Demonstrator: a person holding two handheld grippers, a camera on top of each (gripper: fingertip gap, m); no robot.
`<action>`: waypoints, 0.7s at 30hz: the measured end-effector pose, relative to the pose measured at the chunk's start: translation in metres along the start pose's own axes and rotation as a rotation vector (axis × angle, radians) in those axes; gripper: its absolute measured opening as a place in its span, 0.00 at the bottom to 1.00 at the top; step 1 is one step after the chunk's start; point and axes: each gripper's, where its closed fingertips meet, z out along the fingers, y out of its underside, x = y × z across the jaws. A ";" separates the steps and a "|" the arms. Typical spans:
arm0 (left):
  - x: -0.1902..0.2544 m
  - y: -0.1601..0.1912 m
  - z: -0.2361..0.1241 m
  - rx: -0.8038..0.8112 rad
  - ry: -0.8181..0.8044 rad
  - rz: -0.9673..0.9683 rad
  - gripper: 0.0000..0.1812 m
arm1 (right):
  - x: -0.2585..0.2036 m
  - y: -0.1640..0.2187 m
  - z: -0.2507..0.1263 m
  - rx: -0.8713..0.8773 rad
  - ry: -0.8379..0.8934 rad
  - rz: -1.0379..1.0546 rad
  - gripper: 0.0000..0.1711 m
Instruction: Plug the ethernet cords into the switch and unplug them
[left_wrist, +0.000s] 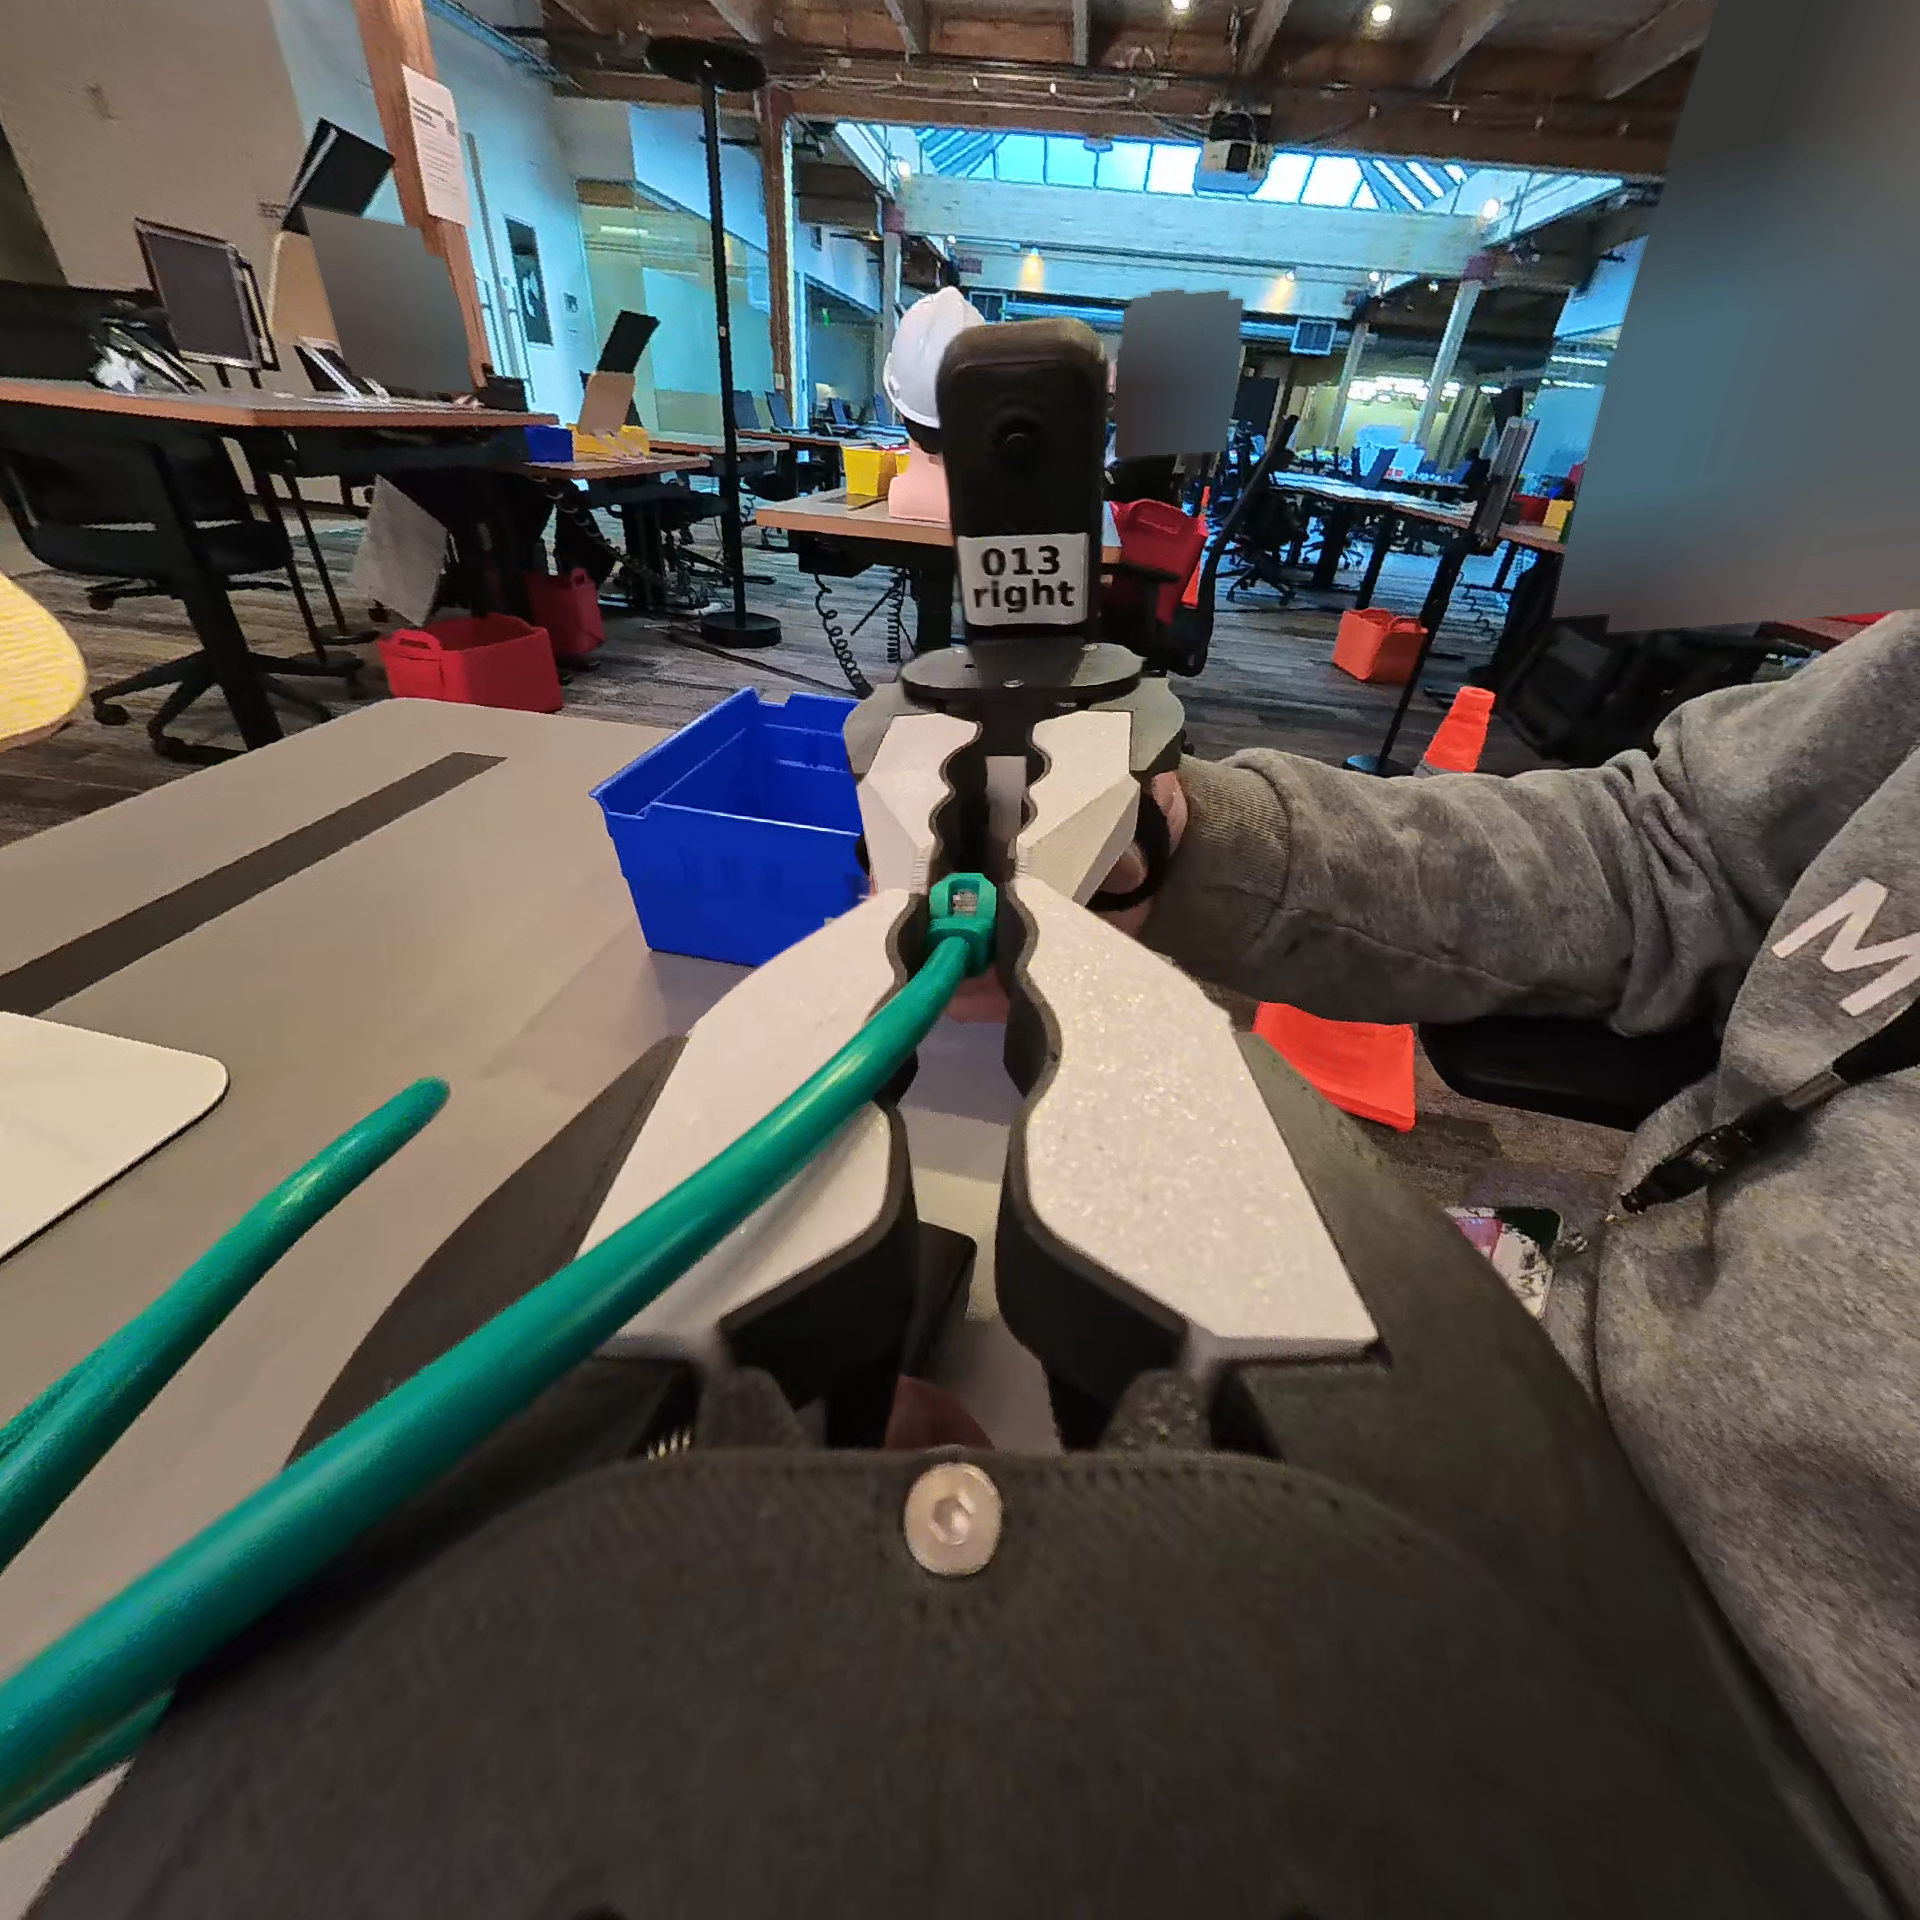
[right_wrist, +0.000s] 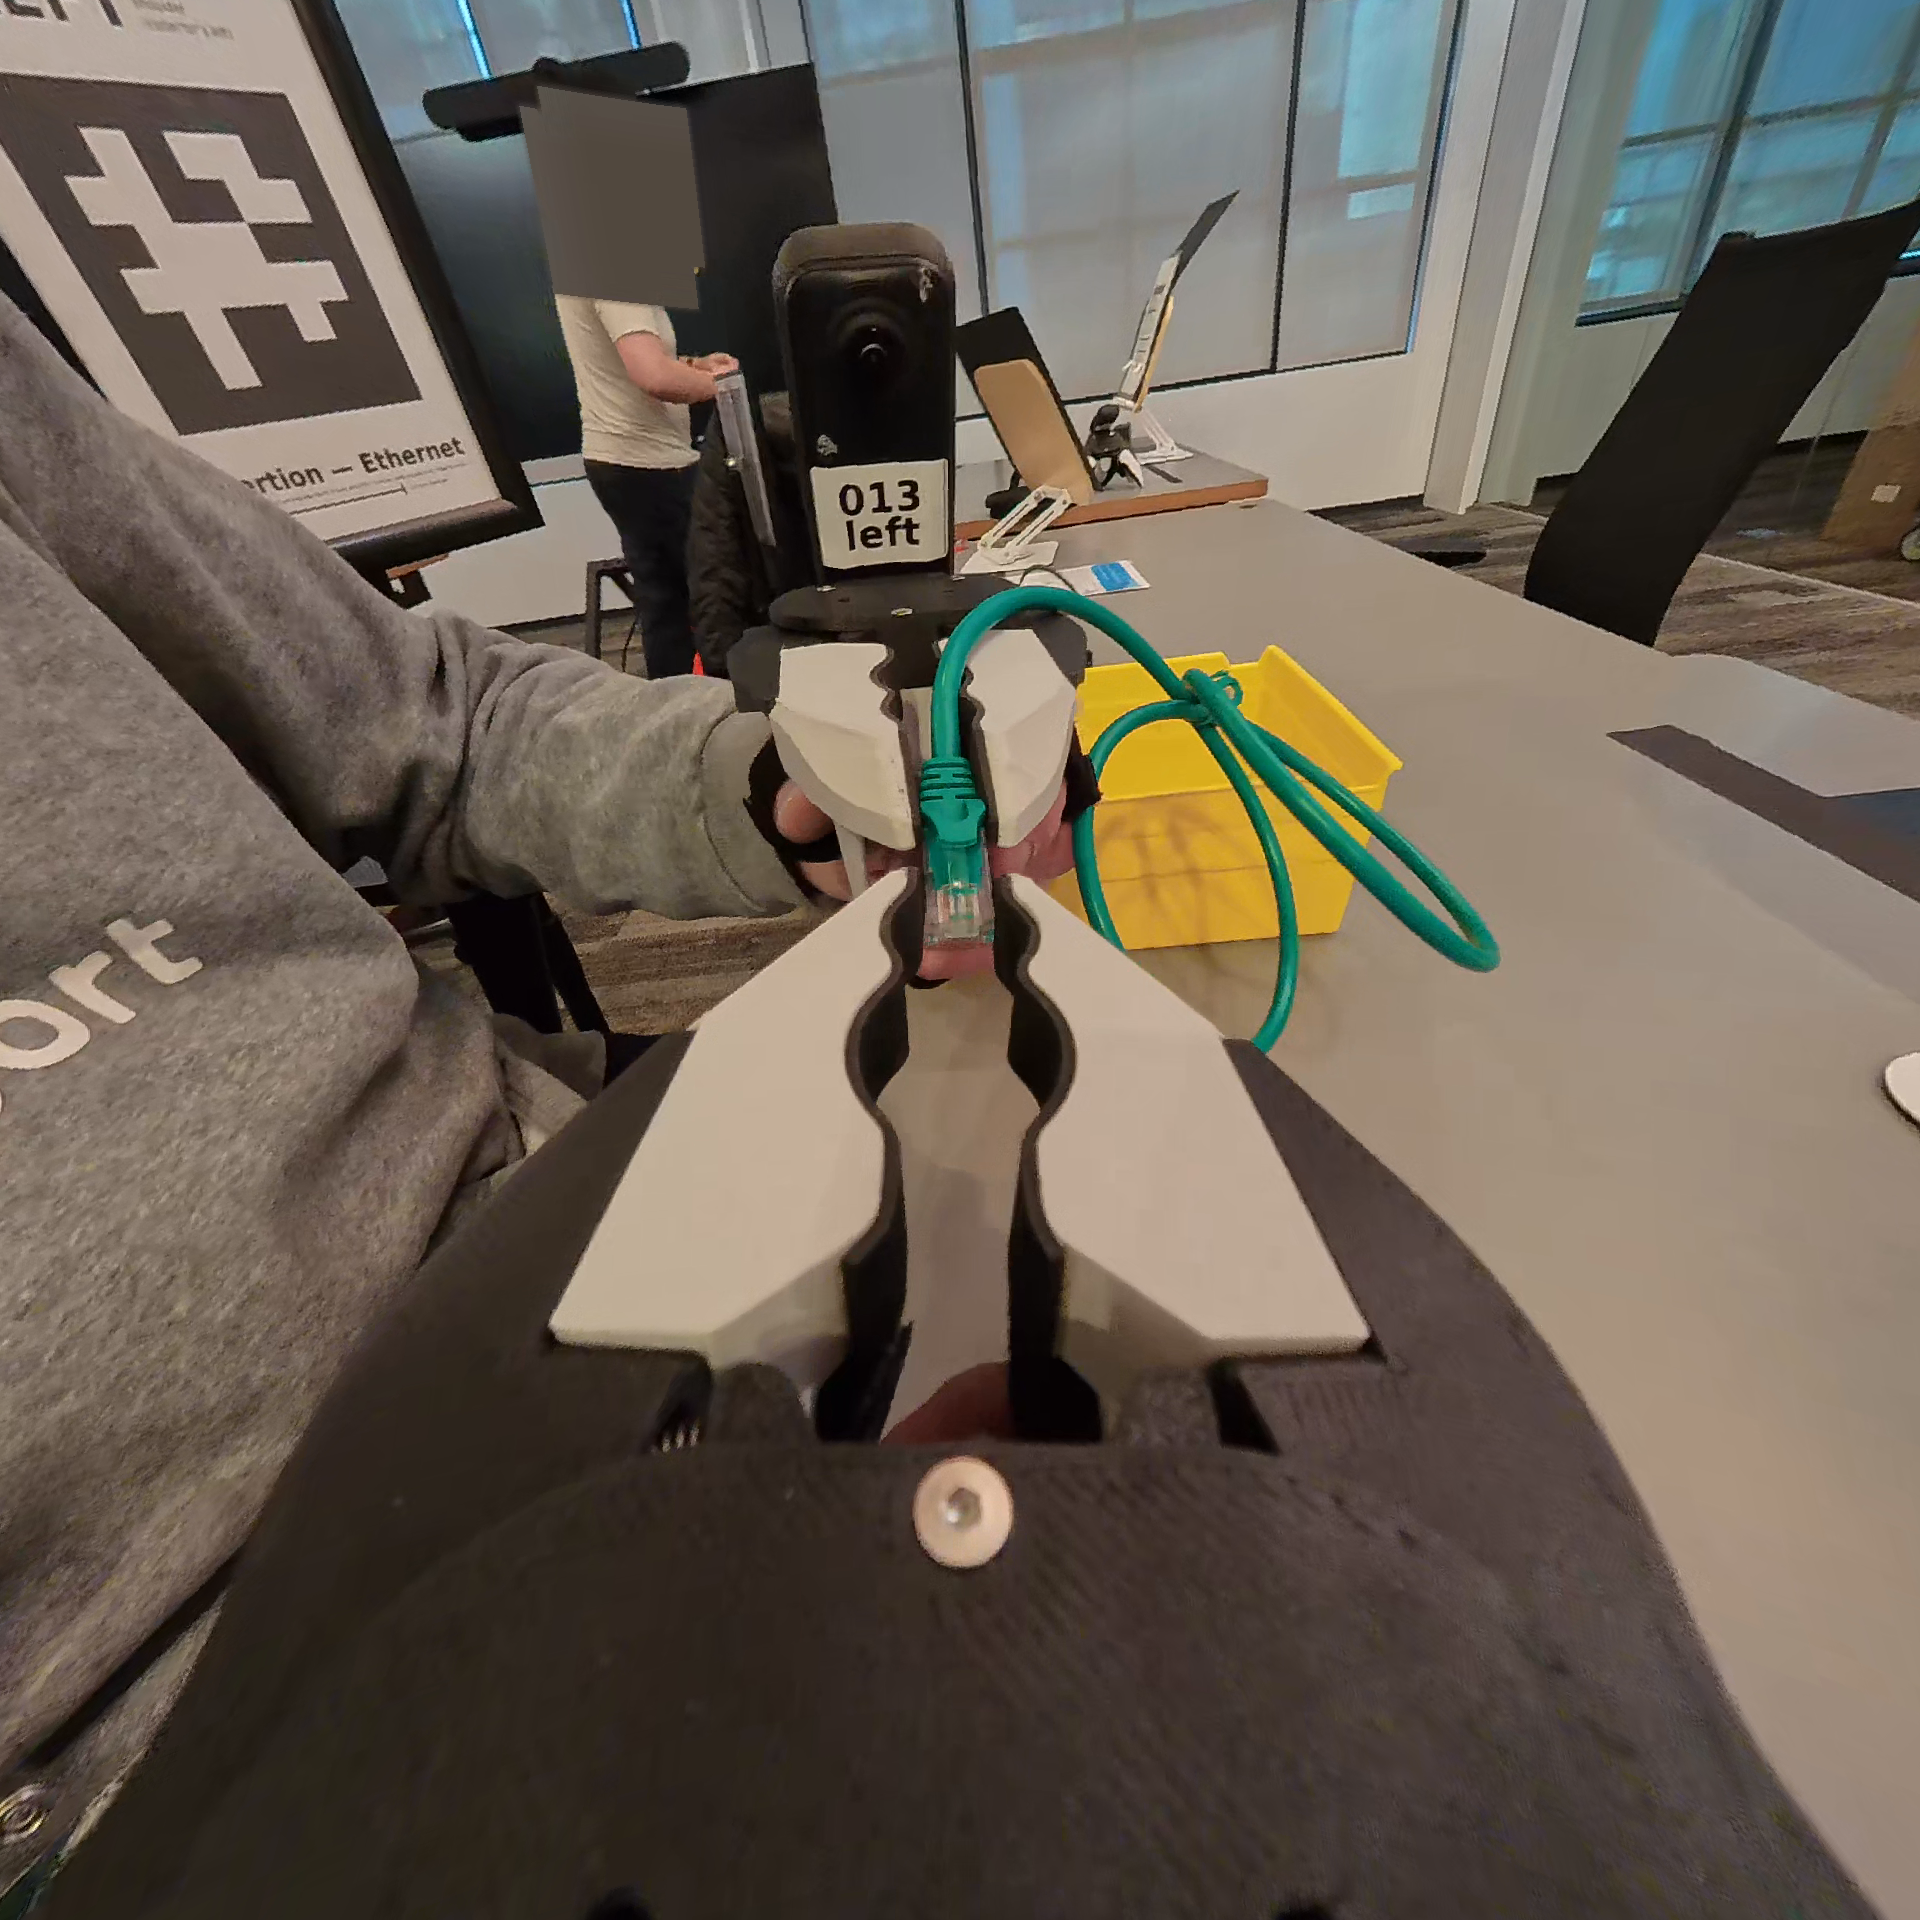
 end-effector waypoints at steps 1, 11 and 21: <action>-0.002 -0.001 -0.001 0.008 -0.008 -0.005 0.07 | 0.002 -0.001 0.000 0.006 0.014 0.002 0.06; -0.022 -0.021 -0.022 0.132 -0.065 -0.067 0.06 | 0.031 0.046 -0.012 -0.281 0.231 -0.060 0.44; -0.024 -0.018 -0.024 0.125 -0.070 -0.075 0.06 | 0.060 0.183 -0.040 -0.865 0.352 -0.082 0.65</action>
